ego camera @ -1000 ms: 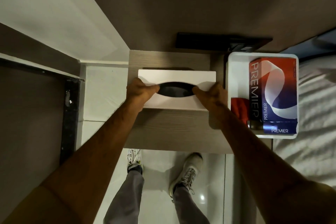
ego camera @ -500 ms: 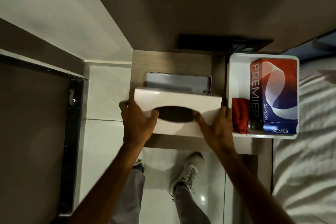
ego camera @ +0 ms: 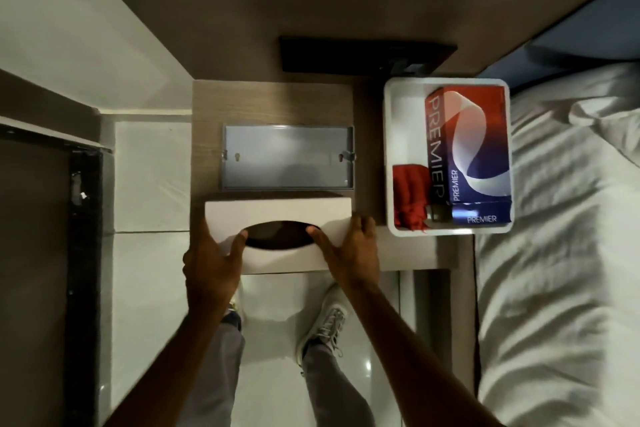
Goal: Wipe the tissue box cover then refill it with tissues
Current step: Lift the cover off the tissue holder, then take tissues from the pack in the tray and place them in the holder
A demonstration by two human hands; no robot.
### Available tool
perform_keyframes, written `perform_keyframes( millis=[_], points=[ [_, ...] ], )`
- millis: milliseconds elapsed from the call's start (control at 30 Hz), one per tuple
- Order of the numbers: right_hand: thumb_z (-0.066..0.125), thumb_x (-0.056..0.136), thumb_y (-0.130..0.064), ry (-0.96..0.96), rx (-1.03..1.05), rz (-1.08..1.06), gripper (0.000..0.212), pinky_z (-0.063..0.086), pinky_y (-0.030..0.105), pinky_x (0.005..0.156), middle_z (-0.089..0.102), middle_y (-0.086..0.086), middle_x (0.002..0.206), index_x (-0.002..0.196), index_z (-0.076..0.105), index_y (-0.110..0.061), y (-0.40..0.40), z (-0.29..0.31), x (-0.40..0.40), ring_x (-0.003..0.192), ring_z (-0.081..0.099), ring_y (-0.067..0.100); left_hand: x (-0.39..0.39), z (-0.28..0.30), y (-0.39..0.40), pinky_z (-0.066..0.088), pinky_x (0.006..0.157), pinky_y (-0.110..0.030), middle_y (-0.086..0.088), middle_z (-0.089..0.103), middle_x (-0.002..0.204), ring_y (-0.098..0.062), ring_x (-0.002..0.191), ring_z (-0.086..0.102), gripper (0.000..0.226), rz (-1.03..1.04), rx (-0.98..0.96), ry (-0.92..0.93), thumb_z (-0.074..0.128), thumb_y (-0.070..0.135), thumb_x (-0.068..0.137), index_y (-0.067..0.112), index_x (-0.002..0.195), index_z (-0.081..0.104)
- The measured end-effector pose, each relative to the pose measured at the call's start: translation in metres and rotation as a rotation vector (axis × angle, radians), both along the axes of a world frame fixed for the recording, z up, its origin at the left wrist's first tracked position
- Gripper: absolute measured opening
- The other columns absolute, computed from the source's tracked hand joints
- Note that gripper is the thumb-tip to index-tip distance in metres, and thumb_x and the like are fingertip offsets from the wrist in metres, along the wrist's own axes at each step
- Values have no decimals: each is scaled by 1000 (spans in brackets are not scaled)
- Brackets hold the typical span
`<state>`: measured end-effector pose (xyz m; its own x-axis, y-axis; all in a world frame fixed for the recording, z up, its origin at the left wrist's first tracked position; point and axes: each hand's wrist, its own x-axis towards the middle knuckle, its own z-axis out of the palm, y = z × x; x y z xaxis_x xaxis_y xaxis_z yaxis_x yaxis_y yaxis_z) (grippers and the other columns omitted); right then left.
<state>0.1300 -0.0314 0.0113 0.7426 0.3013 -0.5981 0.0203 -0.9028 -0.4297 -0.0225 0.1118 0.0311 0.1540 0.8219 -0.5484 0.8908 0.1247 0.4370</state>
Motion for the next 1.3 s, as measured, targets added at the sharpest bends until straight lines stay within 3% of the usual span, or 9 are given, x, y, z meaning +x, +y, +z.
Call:
perform_keyframes(
  millis=[167, 367, 433, 600, 733, 900, 1000, 1133, 1300],
  points=[
    [57, 83, -76, 14, -32, 48, 87, 51, 47, 102, 40, 6, 149, 146, 40, -19, 0, 8, 4, 134, 49, 30, -3, -8, 2, 47, 109, -57, -24, 59, 142, -50, 128, 57, 84, -69, 41, -3, 69, 49, 90, 17, 157, 31],
    [50, 98, -53, -405, 7, 191, 57, 59, 46, 87, 50, 10, 144, 145, 45, -20, -59, 47, 79, 123, 57, 30, 0, 15, -4, 36, 115, -60, -27, 45, 152, -47, 140, 44, 70, -88, 252, -45, 62, 30, 100, 11, 157, 29],
    [64, 90, -52, -550, -89, 173, 64, 55, 51, 92, 51, 14, 138, 139, 47, -16, -83, 50, 120, 124, 52, 34, 6, 25, -12, 43, 107, -60, -26, 51, 143, -46, 132, 51, 58, -156, 334, -88, 63, 19, 99, 11, 151, 39],
    [68, 76, -64, -446, -328, 339, 90, 47, 51, 104, 34, 6, 156, 151, 33, -29, -116, 42, 177, 140, 38, 30, 42, 30, -38, 49, 98, -48, -21, 62, 133, -40, 120, 60, 43, -322, 390, -189, 55, 8, 99, 8, 142, 54],
    [72, 78, -59, -473, -317, 391, 80, 51, 51, 97, 42, 5, 149, 144, 40, -28, -122, 42, 184, 136, 43, 31, 91, 30, -74, 52, 104, -51, -16, 61, 137, -37, 127, 59, 41, -462, 322, -237, 55, 7, 98, 13, 139, 59],
    [59, 87, -26, -489, -202, 414, 32, 50, 44, 89, 62, 9, 122, 116, 61, -12, -134, 60, 189, 109, 61, 34, 155, 50, -124, 59, 83, -36, -9, 66, 119, -24, 103, 66, 39, -645, 265, -358, 60, 6, 94, 15, 132, 64],
    [56, 89, -19, -553, -111, 490, 22, 43, 42, 98, 68, 10, 108, 107, 67, -12, -145, 78, 198, 105, 63, 35, 197, 60, -149, 59, 74, -34, -6, 64, 124, -22, 99, 68, 43, -680, 213, -385, 58, 15, 95, 20, 138, 60],
    [59, 94, -18, -634, 32, 581, 24, 42, 44, 100, 71, 9, 107, 116, 69, -14, -149, 106, 216, 108, 63, 35, 246, 62, -175, 60, 88, -38, -10, 50, 147, -26, 123, 59, 71, -719, 222, -348, 68, 46, 90, 21, 152, 44],
    [66, 93, -11, -655, 69, 650, 30, 42, 45, 103, 72, 4, 113, 121, 70, -18, -142, 140, 231, 108, 63, 31, 284, 63, -181, 58, 94, -42, -9, 55, 141, -26, 121, 61, 86, -623, 255, -292, 74, 62, 79, 18, 147, 47]
  ],
)
